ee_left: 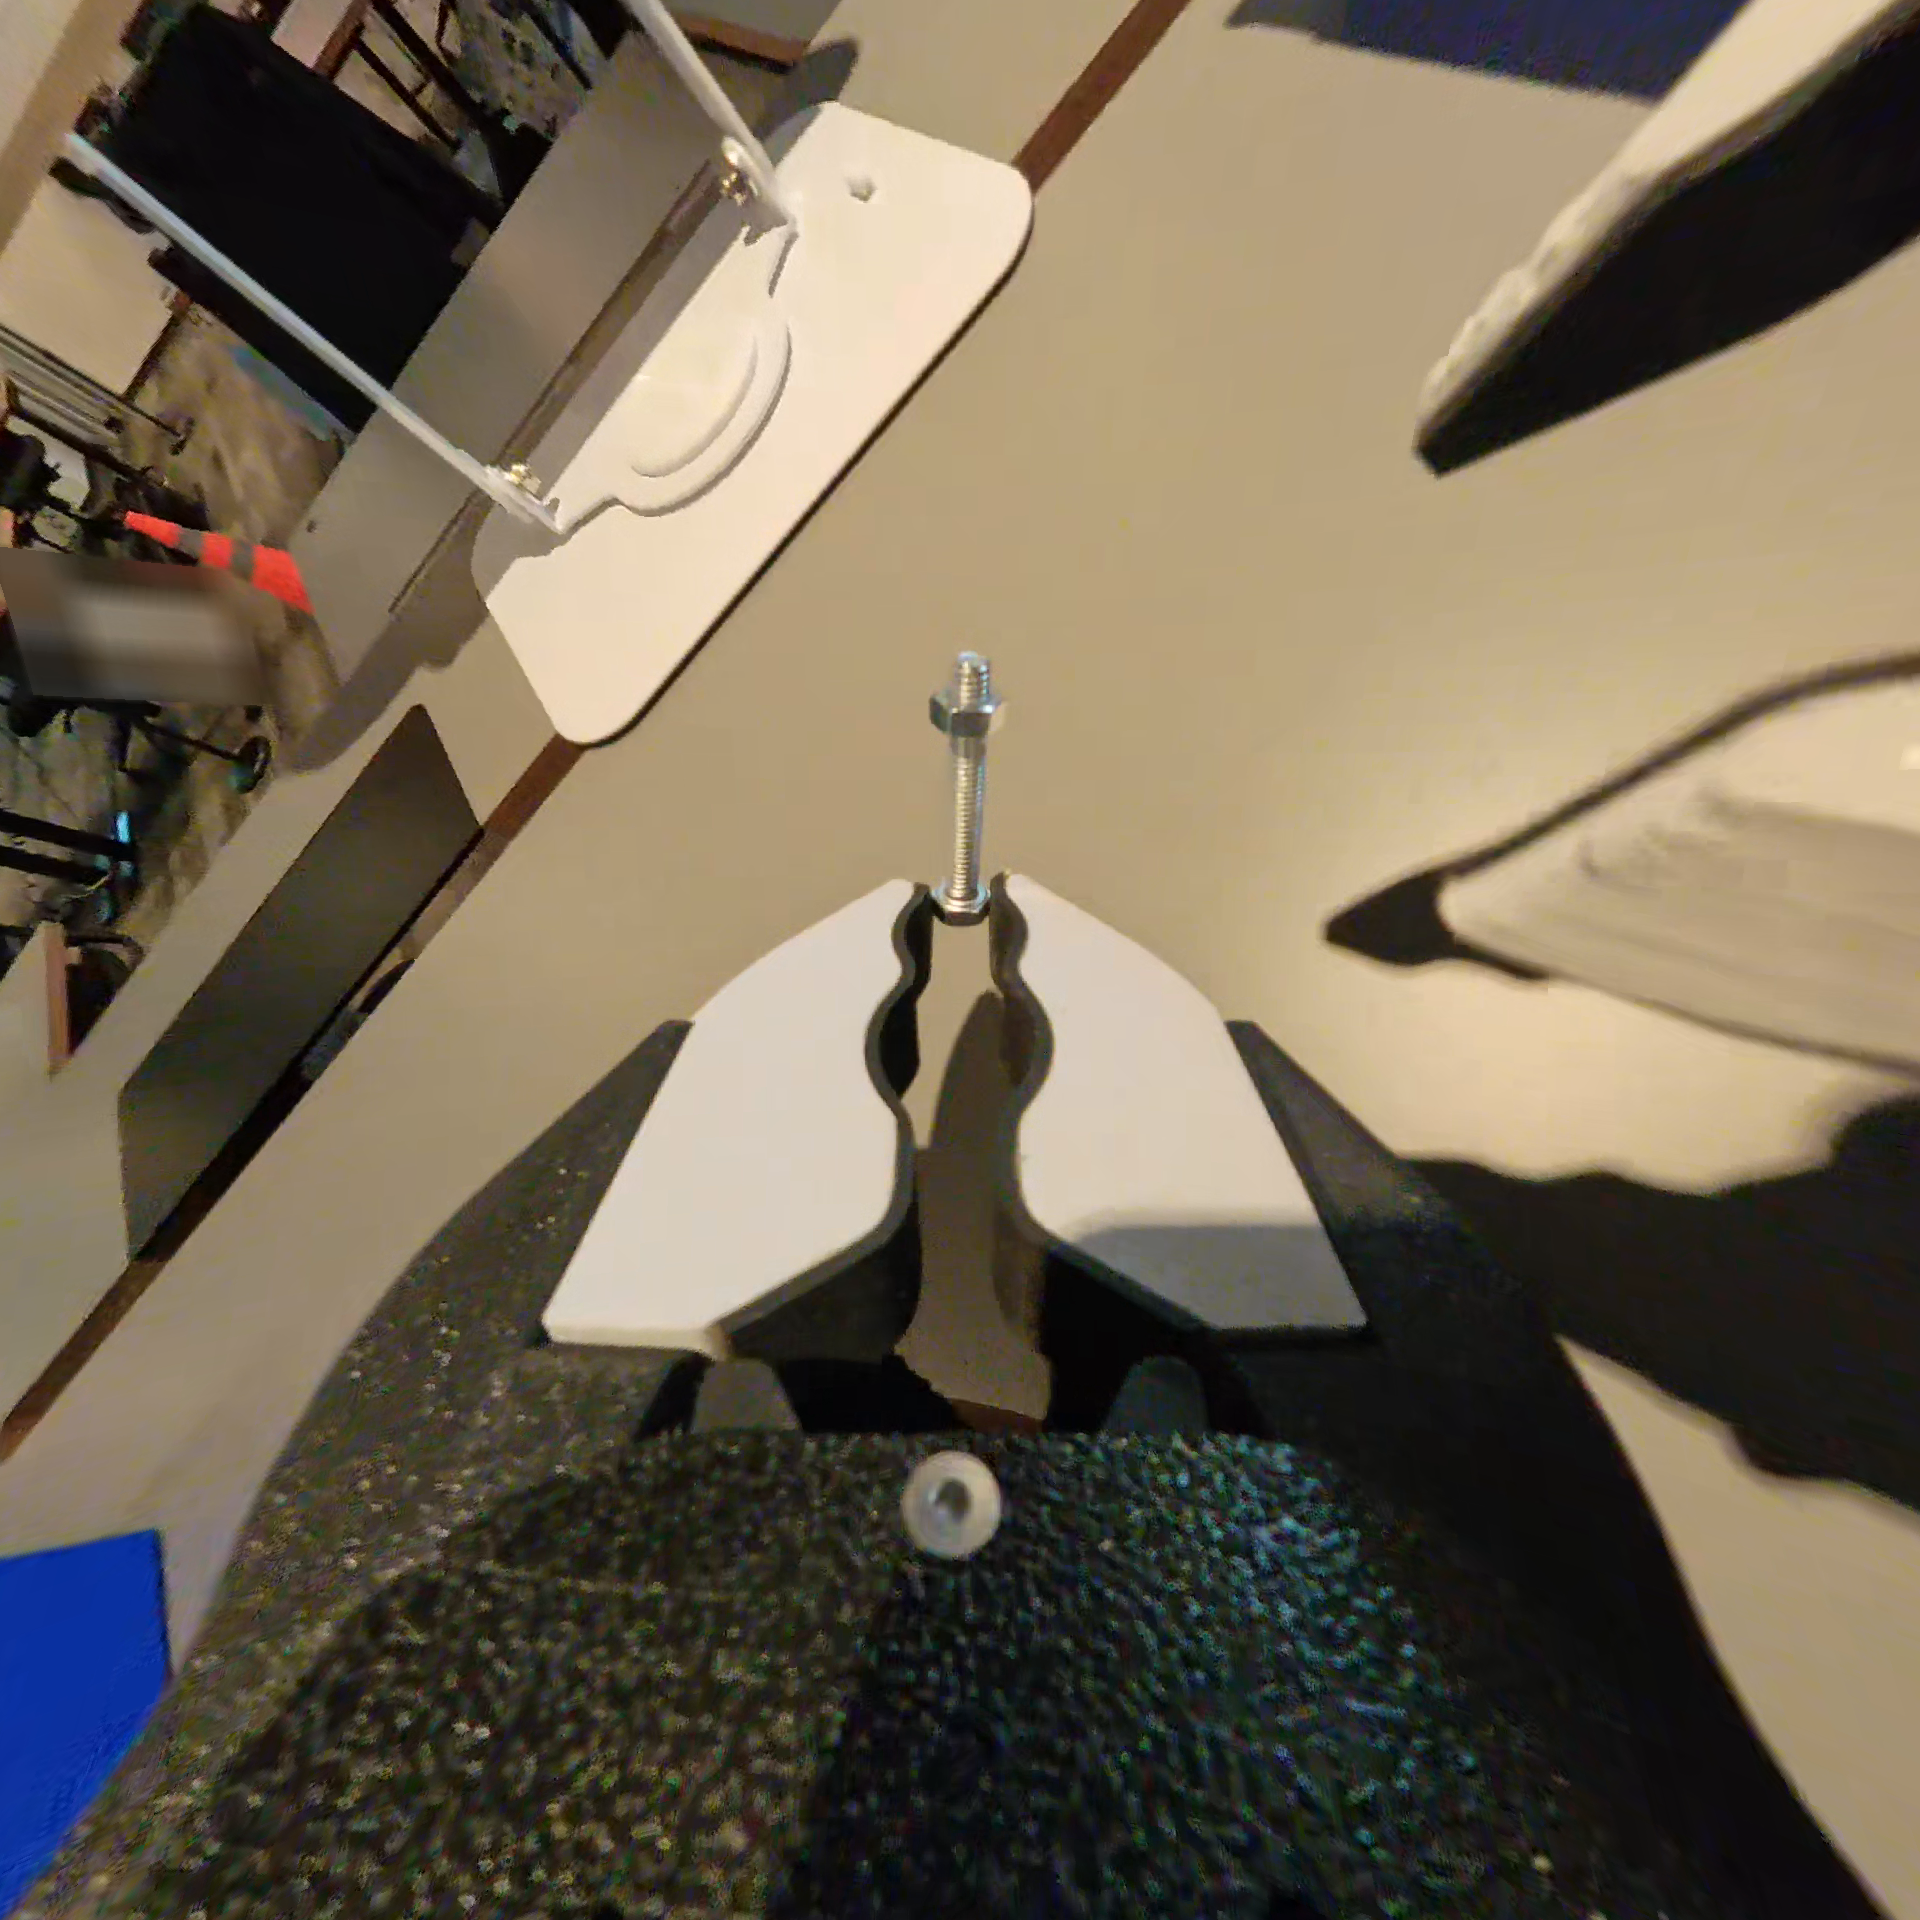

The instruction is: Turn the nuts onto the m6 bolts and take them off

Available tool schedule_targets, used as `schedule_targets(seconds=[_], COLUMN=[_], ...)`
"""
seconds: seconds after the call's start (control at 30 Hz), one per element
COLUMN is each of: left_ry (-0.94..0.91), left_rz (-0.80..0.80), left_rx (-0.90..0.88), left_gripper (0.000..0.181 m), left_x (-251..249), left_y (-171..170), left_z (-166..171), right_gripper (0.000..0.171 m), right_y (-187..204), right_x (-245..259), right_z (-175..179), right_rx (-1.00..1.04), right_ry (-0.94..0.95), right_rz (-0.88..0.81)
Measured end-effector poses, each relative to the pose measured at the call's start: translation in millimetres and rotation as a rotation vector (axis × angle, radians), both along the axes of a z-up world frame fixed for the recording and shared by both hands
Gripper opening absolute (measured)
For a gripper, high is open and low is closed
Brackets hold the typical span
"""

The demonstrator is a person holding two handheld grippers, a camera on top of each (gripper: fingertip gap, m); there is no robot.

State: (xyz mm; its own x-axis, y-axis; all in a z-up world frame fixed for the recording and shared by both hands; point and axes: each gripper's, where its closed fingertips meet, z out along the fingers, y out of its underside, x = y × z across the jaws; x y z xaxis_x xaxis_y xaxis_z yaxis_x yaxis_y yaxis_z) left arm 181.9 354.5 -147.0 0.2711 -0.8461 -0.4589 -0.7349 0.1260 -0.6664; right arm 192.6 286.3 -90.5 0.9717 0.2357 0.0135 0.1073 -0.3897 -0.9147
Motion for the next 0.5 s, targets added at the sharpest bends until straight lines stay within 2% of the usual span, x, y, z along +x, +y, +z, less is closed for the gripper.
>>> schedule_targets(seconds=[0.13, 0.3, 0.4, 0.5], left_ry=[-0.044, -0.091, -0.131, -0.223], left_rz=[0.002, -0.007, -0.048, -0.135], left_rx=[-0.017, -0.007, 0.057, 0.172], left_gripper=[0.010, 0.010, 0.010, 0.011], left_x=[0.0, -5.5, -12.8, -15.4], left_y=[11.9, 23.9, 22.8, 19.2], left_z=[-2.0, -8.6, -10.2, 13.4], right_gripper=[0.036, 0.033, 0.033, 0.033], right_y=[20.1, 46.2, 56.3, 52.3], right_x=[18.8, 29.8, 21.8, 5.6], right_z=[-7.0, -7.3, -5.1, 1.9], right_rx=[0.030, 0.134, 0.218, 0.294], right_ry=[0.005, 0.098, 0.140, 0.154], right_rz=[-0.059, -0.110, -0.056, 0.052])
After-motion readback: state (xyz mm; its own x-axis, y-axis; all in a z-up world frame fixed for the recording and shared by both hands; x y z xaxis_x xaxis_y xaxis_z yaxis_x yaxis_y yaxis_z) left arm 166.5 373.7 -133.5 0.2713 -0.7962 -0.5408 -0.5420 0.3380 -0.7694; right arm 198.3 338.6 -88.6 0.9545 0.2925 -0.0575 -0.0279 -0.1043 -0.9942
